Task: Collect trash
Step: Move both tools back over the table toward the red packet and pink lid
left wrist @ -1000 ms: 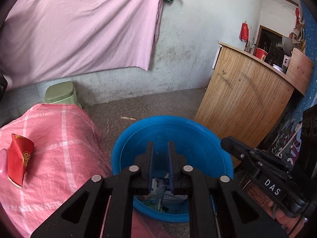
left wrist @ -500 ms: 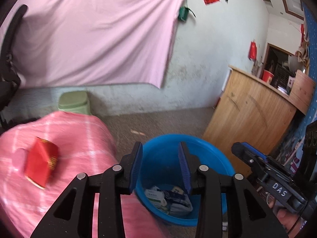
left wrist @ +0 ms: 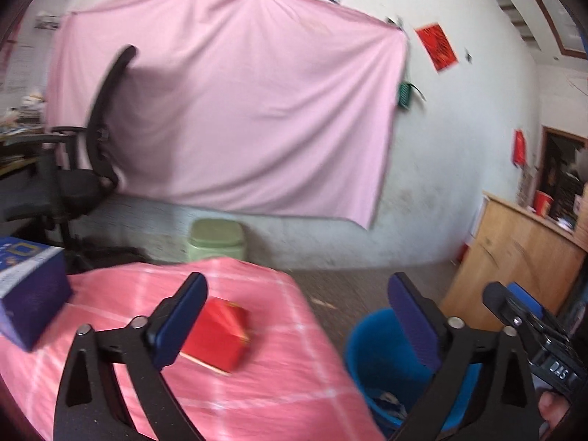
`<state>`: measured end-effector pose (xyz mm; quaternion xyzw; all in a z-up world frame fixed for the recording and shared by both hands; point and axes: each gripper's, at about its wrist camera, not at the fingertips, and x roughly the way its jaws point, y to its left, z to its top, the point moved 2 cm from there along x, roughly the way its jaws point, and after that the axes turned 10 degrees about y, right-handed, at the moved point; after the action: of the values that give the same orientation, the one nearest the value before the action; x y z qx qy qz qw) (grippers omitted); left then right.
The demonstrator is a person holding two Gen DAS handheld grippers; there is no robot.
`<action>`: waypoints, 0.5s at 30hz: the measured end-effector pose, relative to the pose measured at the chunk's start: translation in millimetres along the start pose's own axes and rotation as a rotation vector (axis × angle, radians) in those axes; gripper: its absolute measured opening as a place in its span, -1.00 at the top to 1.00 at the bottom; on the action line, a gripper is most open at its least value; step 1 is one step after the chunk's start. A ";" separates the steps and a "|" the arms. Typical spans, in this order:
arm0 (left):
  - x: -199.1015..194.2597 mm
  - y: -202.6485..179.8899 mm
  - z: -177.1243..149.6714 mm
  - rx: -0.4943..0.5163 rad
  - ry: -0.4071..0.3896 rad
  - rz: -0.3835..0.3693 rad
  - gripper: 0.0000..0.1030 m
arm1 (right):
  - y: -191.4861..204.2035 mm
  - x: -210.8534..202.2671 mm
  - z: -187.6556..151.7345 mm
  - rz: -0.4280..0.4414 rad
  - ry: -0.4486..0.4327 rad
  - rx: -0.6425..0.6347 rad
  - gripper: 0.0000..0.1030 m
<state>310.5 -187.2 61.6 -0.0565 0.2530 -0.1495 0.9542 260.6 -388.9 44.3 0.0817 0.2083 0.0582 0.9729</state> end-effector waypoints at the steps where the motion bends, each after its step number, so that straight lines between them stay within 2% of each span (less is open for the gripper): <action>1: -2.8 5.9 -0.6 -0.010 -0.009 0.007 -0.93 | 5.2 0.5 0.2 0.008 -0.006 -0.008 -1.00; 6: -19.9 45.8 -3.0 -0.056 -0.043 0.080 -0.95 | 32.7 0.2 0.9 0.033 -0.053 -0.059 -1.00; 12: -36.4 74.4 -9.3 -0.037 -0.076 0.166 -0.95 | 68.6 4.8 1.6 0.074 -0.100 -0.110 -1.00; 15: -42.7 90.3 -13.6 -0.035 -0.087 0.199 -0.95 | 80.3 11.1 0.3 0.087 -0.096 -0.130 -1.00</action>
<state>291.5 -88.5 53.1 -0.0541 0.2181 -0.0471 0.9733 264.4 -308.6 54.9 0.0301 0.1537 0.1096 0.9816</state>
